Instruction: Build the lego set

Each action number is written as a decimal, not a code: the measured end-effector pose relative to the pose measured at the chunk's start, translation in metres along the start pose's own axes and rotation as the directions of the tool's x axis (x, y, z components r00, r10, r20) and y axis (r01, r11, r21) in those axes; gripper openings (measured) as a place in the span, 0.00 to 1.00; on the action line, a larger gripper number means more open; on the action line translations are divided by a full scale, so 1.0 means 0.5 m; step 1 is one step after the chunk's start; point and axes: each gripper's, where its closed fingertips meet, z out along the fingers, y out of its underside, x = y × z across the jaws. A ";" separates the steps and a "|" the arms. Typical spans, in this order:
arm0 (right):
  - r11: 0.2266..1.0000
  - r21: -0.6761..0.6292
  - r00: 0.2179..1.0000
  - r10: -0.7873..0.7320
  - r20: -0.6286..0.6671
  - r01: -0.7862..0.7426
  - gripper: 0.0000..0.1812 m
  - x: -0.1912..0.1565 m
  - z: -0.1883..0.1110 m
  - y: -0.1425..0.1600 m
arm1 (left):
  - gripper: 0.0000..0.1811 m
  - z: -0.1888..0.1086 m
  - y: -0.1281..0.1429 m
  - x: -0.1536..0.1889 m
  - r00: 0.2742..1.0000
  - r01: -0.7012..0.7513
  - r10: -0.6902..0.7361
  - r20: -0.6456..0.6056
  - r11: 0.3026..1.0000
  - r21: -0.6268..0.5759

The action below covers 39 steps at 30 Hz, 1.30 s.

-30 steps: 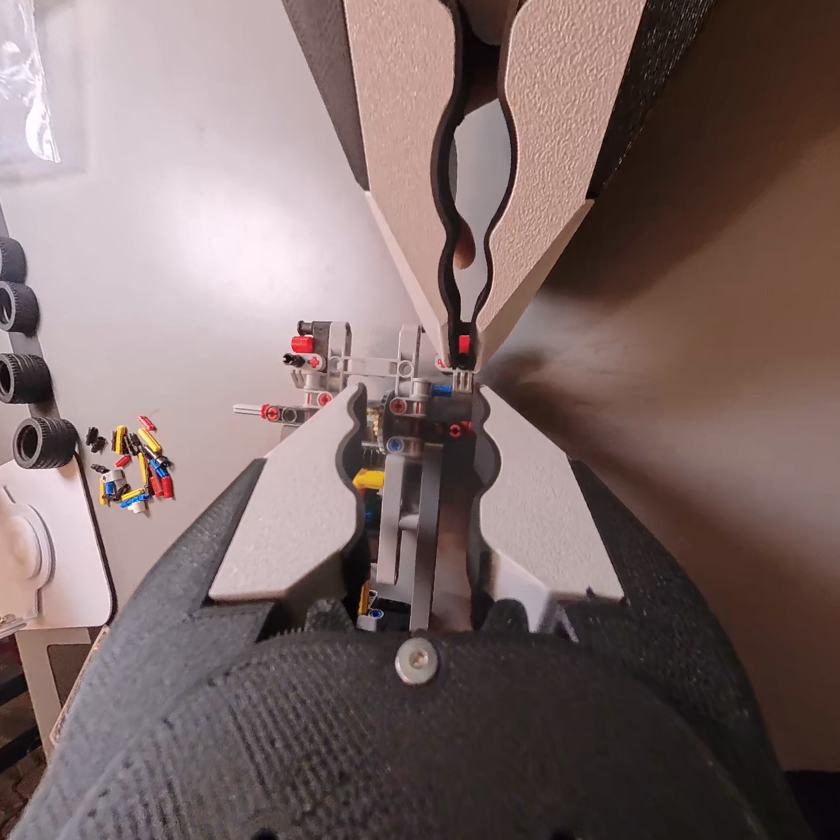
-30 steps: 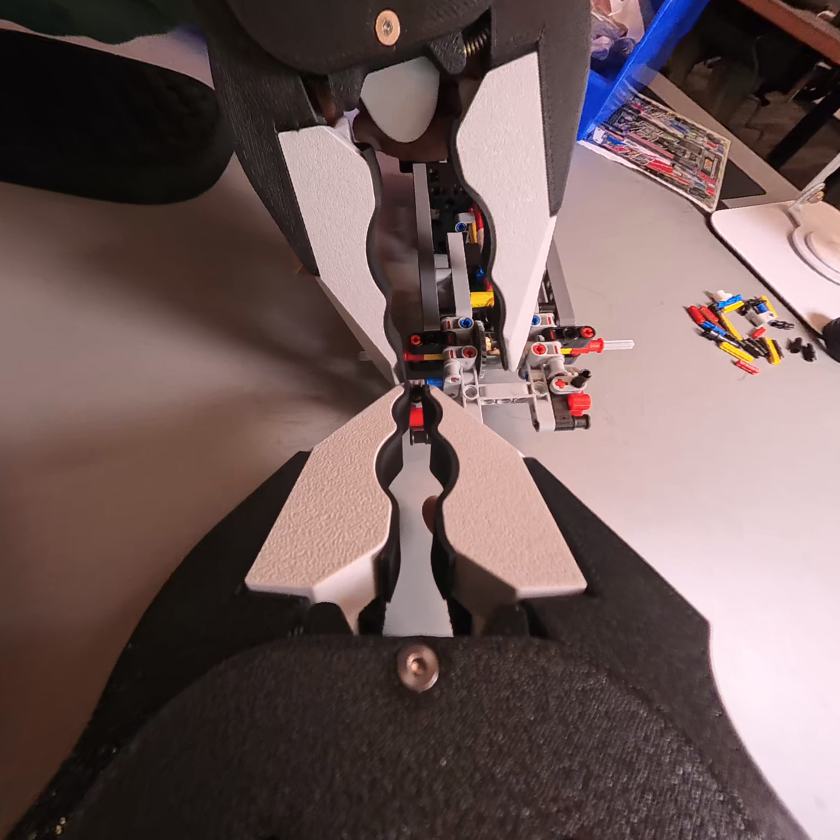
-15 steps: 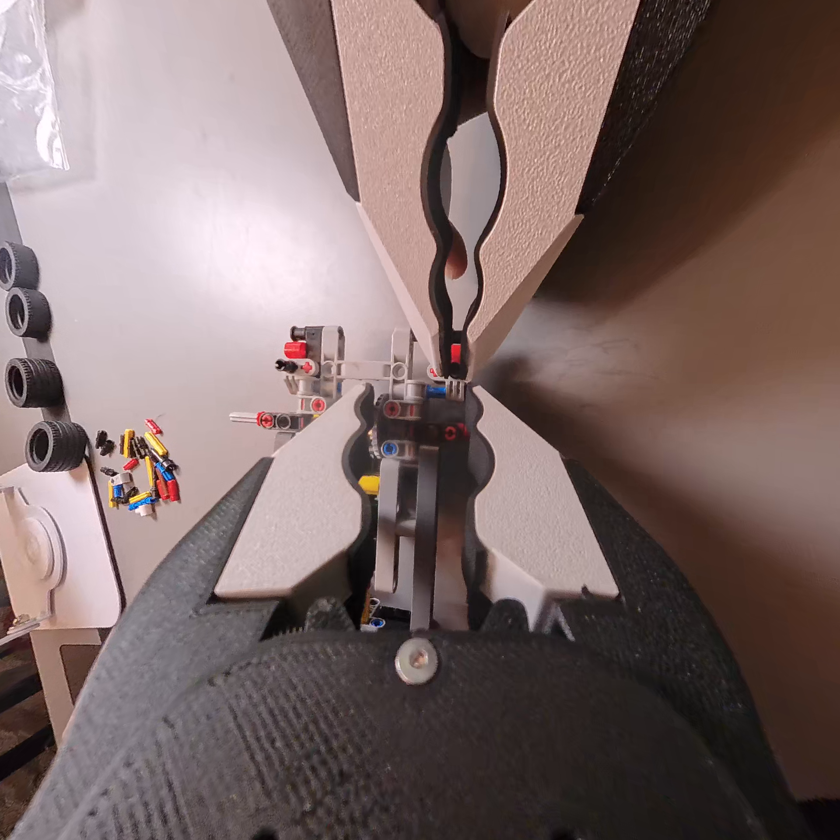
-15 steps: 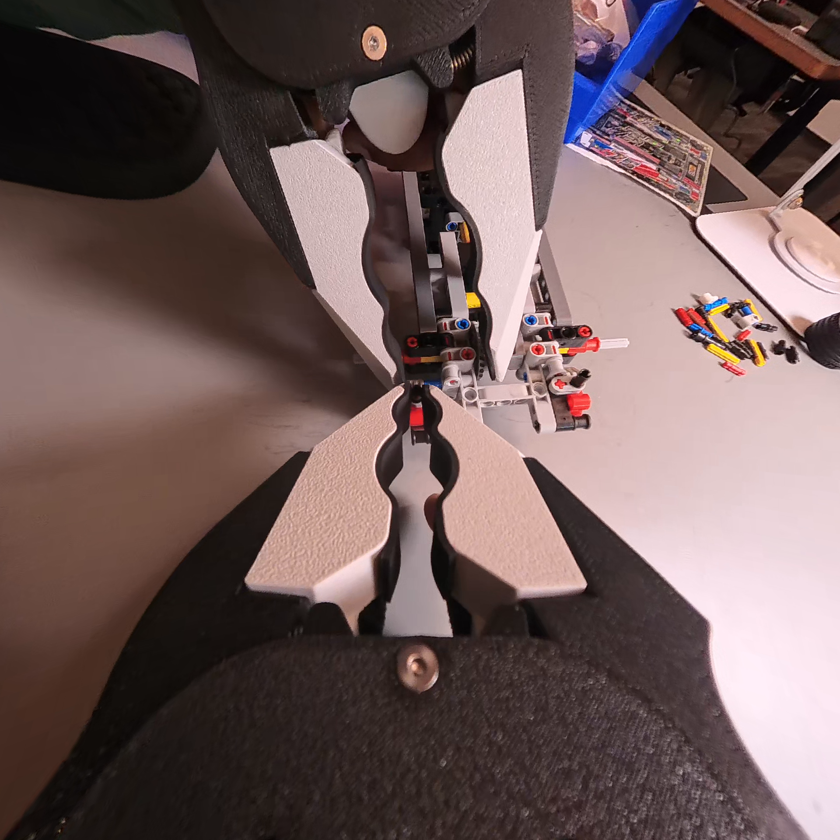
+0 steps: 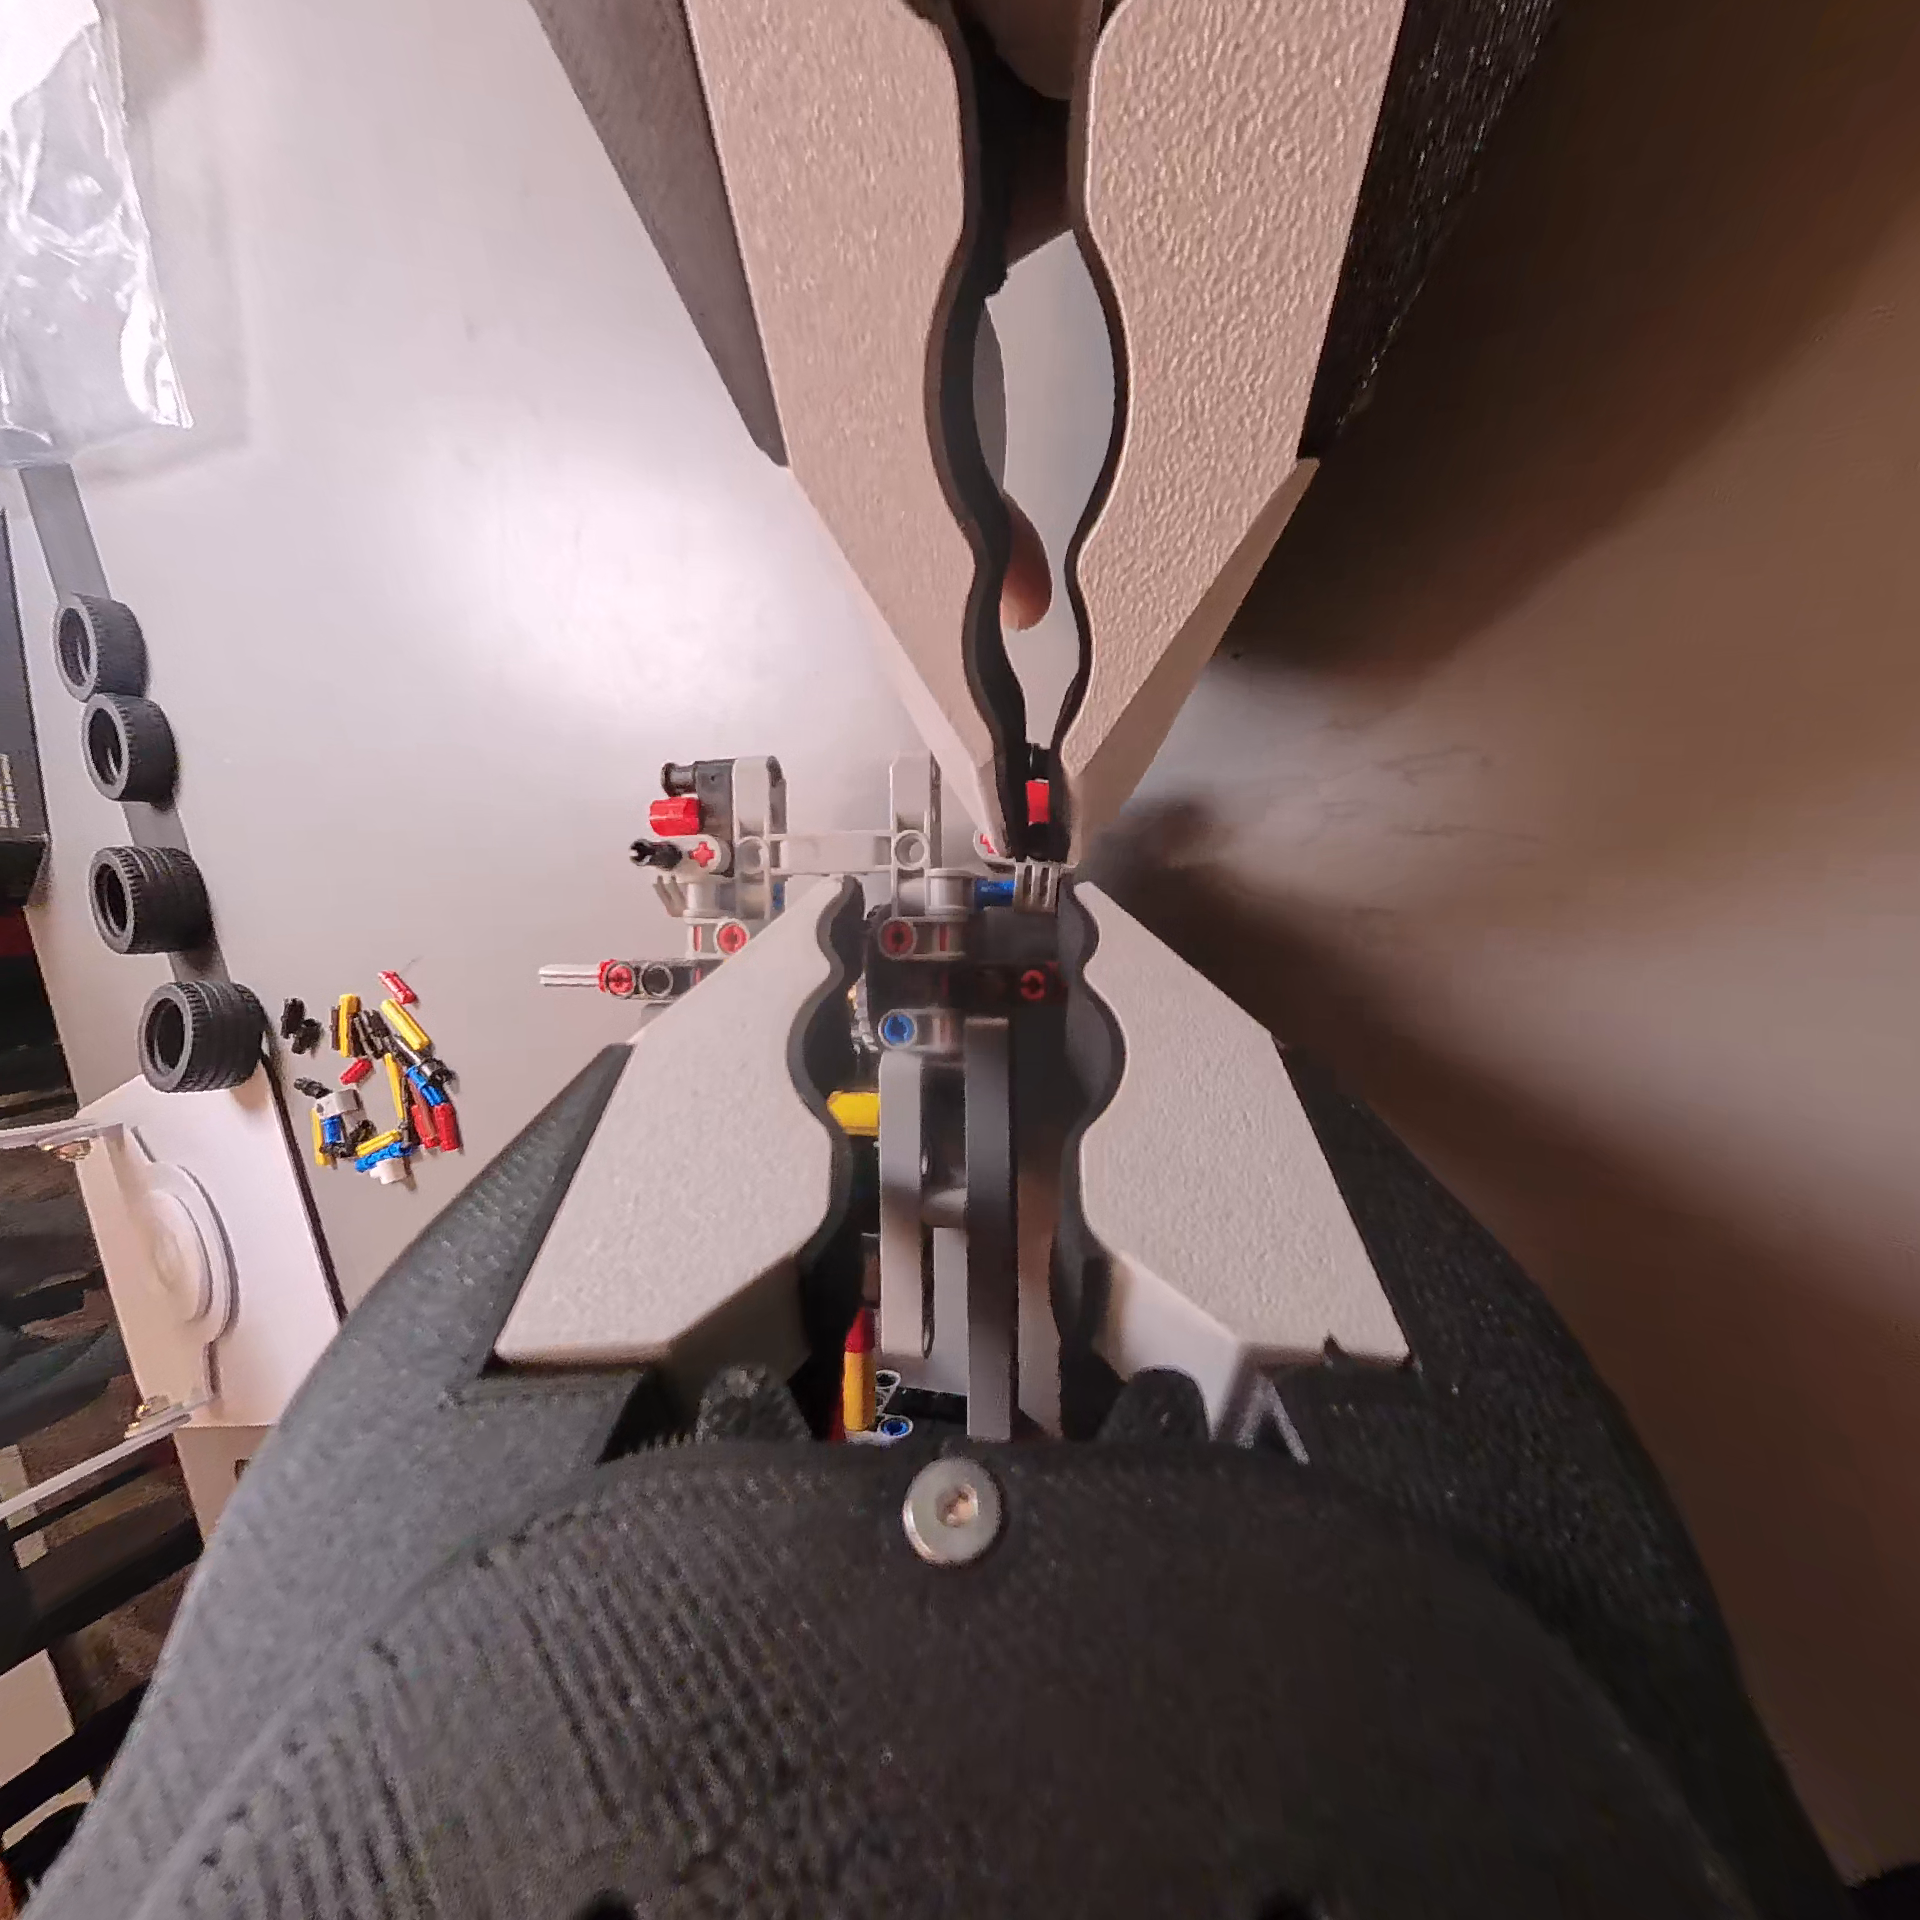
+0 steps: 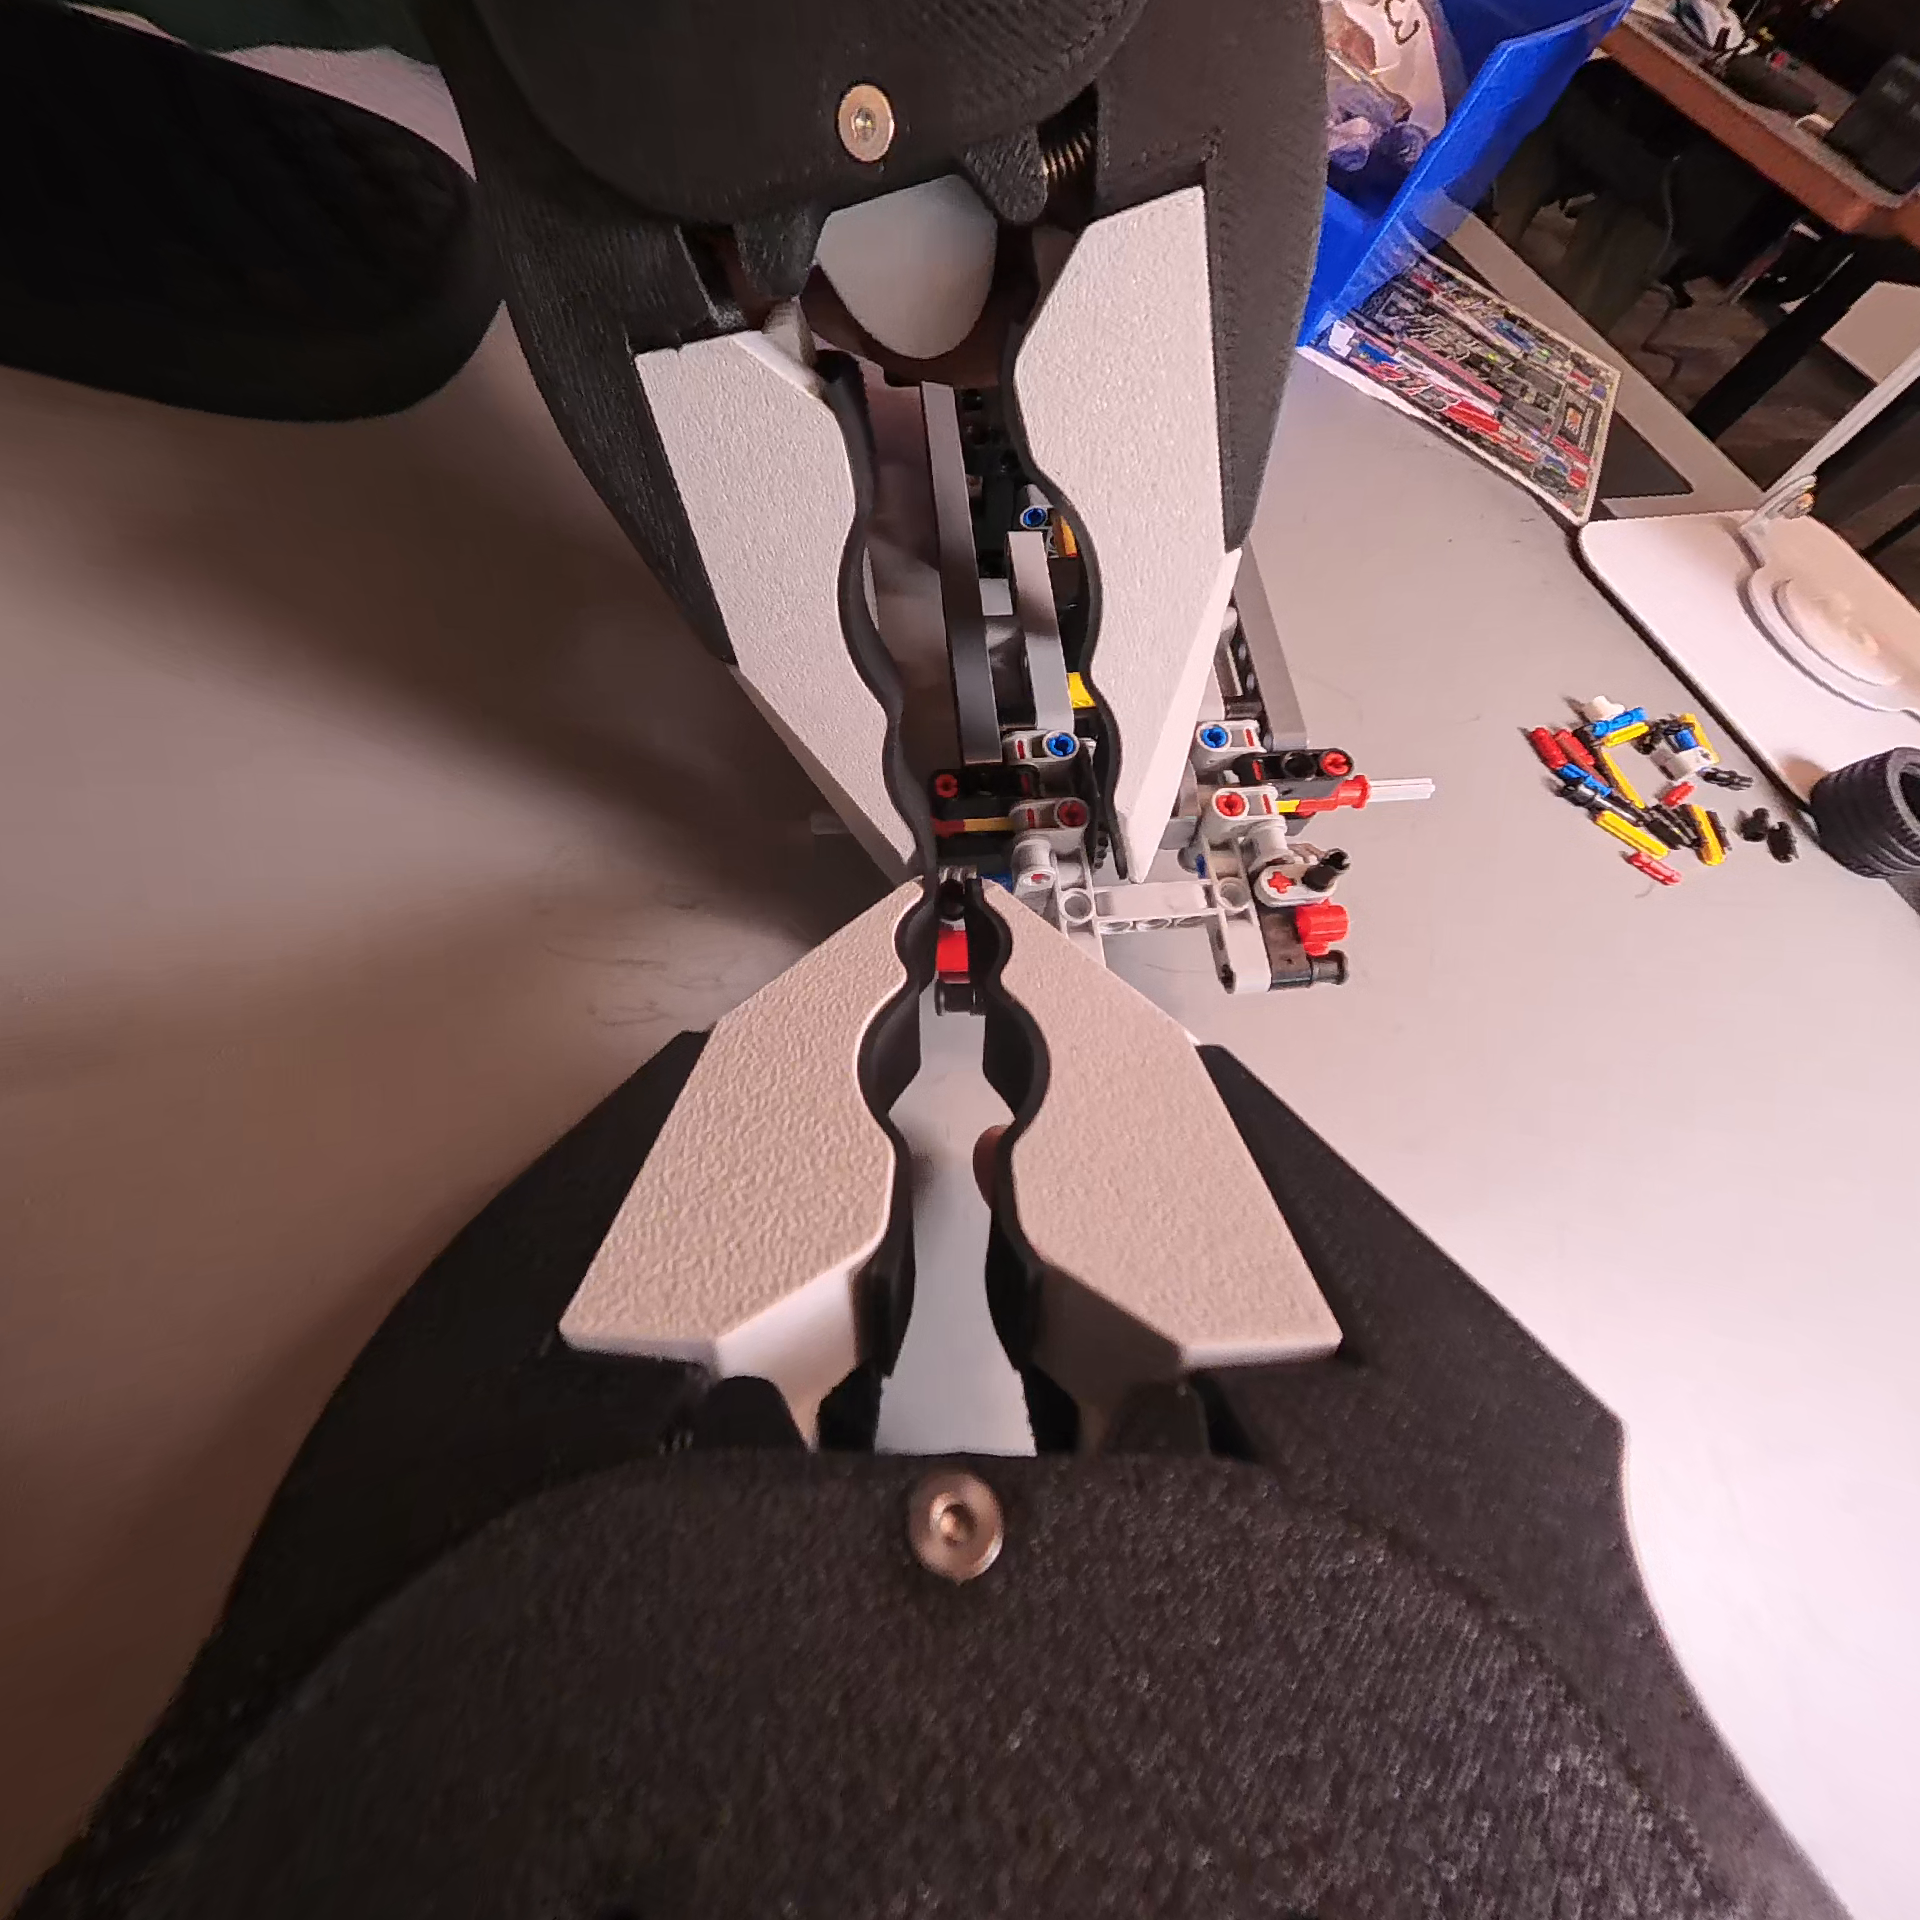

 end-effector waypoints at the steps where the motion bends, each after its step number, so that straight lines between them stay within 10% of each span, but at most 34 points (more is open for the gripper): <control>1: 1.000 0.000 1.000 -0.003 -0.001 0.003 0.01 0.000 0.000 0.000 | 0.20 0.000 0.001 0.000 1.000 -0.001 0.001 0.000 1.000 -0.001; 39: 0.992 0.064 0.989 -0.114 0.092 0.108 0.00 0.015 -0.003 -0.007 | 0.20 -0.002 0.002 -0.013 0.985 0.022 -0.039 -0.169 0.995 -0.096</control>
